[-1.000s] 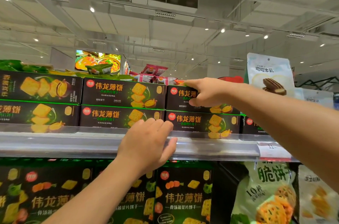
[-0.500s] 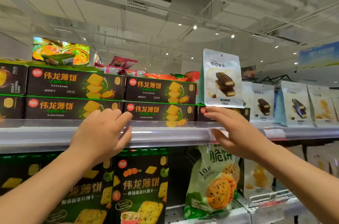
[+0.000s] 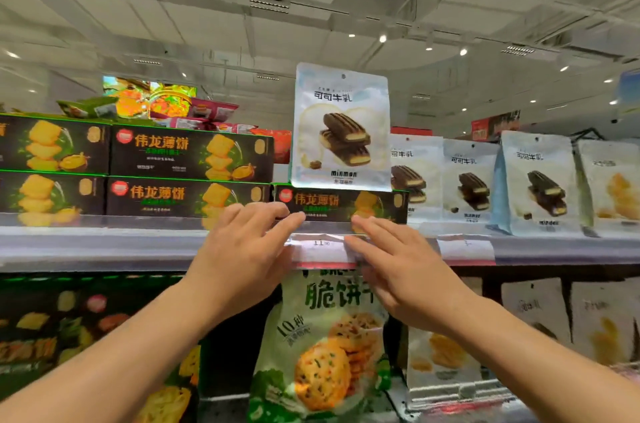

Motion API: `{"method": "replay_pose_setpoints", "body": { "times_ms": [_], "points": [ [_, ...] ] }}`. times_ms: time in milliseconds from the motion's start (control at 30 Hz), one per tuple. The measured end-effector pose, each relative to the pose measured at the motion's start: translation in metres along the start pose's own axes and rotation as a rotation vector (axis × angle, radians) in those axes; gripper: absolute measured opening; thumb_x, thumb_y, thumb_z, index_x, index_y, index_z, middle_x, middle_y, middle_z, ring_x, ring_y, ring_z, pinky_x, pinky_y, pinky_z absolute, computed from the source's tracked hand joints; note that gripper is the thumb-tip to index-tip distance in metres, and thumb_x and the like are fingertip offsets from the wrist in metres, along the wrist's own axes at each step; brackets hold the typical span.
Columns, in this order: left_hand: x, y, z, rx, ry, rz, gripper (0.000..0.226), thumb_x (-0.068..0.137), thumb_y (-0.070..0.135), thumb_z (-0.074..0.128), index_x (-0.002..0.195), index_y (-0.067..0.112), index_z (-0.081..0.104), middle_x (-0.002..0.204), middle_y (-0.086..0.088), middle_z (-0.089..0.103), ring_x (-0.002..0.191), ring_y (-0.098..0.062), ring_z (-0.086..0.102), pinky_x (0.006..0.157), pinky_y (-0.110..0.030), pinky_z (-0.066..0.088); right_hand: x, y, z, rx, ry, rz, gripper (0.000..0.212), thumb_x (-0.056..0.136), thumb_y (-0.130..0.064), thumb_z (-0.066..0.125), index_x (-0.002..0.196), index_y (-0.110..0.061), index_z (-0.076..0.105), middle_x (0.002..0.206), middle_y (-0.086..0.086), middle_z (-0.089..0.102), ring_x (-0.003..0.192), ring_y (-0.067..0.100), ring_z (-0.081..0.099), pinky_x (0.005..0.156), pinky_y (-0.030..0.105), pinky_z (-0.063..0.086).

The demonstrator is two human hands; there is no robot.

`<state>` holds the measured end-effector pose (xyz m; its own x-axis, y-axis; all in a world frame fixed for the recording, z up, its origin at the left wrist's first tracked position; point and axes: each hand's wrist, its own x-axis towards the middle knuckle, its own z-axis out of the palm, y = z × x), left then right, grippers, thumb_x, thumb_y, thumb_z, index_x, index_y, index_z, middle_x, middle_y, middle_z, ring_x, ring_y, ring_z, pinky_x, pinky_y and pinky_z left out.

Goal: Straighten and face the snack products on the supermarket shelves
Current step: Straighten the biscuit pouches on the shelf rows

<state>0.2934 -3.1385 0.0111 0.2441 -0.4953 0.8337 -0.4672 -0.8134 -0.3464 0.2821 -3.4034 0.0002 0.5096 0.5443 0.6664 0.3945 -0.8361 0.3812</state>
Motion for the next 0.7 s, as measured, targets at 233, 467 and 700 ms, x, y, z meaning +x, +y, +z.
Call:
{"method": "replay_pose_setpoints", "body": {
  "times_ms": [233,467,700],
  "points": [
    [0.015,0.023,0.015,0.094,-0.007,-0.189,0.04,0.084,0.039,0.049,0.104,0.013,0.072,0.087,-0.005,0.06,0.079,-0.027,0.055,0.07,-0.039,0.038,0.004,0.016,0.003,0.127,0.058,-0.071,0.043,0.092,-0.046,0.033,0.131,-0.033,0.049,0.149,-0.004,0.042,0.136,0.017,0.037,0.106,0.04,0.033],
    [0.018,0.026,0.022,0.168,0.08,-0.149,0.033,0.084,0.033,0.051,0.098,0.011,0.071,0.079,-0.007,0.053,0.069,-0.028,0.049,0.063,-0.04,0.039,0.042,0.057,-0.04,0.814,0.412,0.281,0.009,0.087,-0.03,0.062,0.088,-0.026,0.069,0.084,-0.014,0.068,0.078,-0.001,0.061,0.065,0.022,0.047],
    [0.017,0.024,0.025,0.169,0.071,-0.154,0.035,0.085,0.035,0.049,0.101,0.012,0.07,0.08,-0.005,0.052,0.071,-0.026,0.048,0.065,-0.039,0.037,0.103,0.089,-0.047,1.064,0.137,0.661,0.083,0.076,-0.05,0.075,0.142,-0.02,0.035,0.134,0.006,0.048,0.1,0.018,0.054,0.08,0.036,0.051]
  ]
}}
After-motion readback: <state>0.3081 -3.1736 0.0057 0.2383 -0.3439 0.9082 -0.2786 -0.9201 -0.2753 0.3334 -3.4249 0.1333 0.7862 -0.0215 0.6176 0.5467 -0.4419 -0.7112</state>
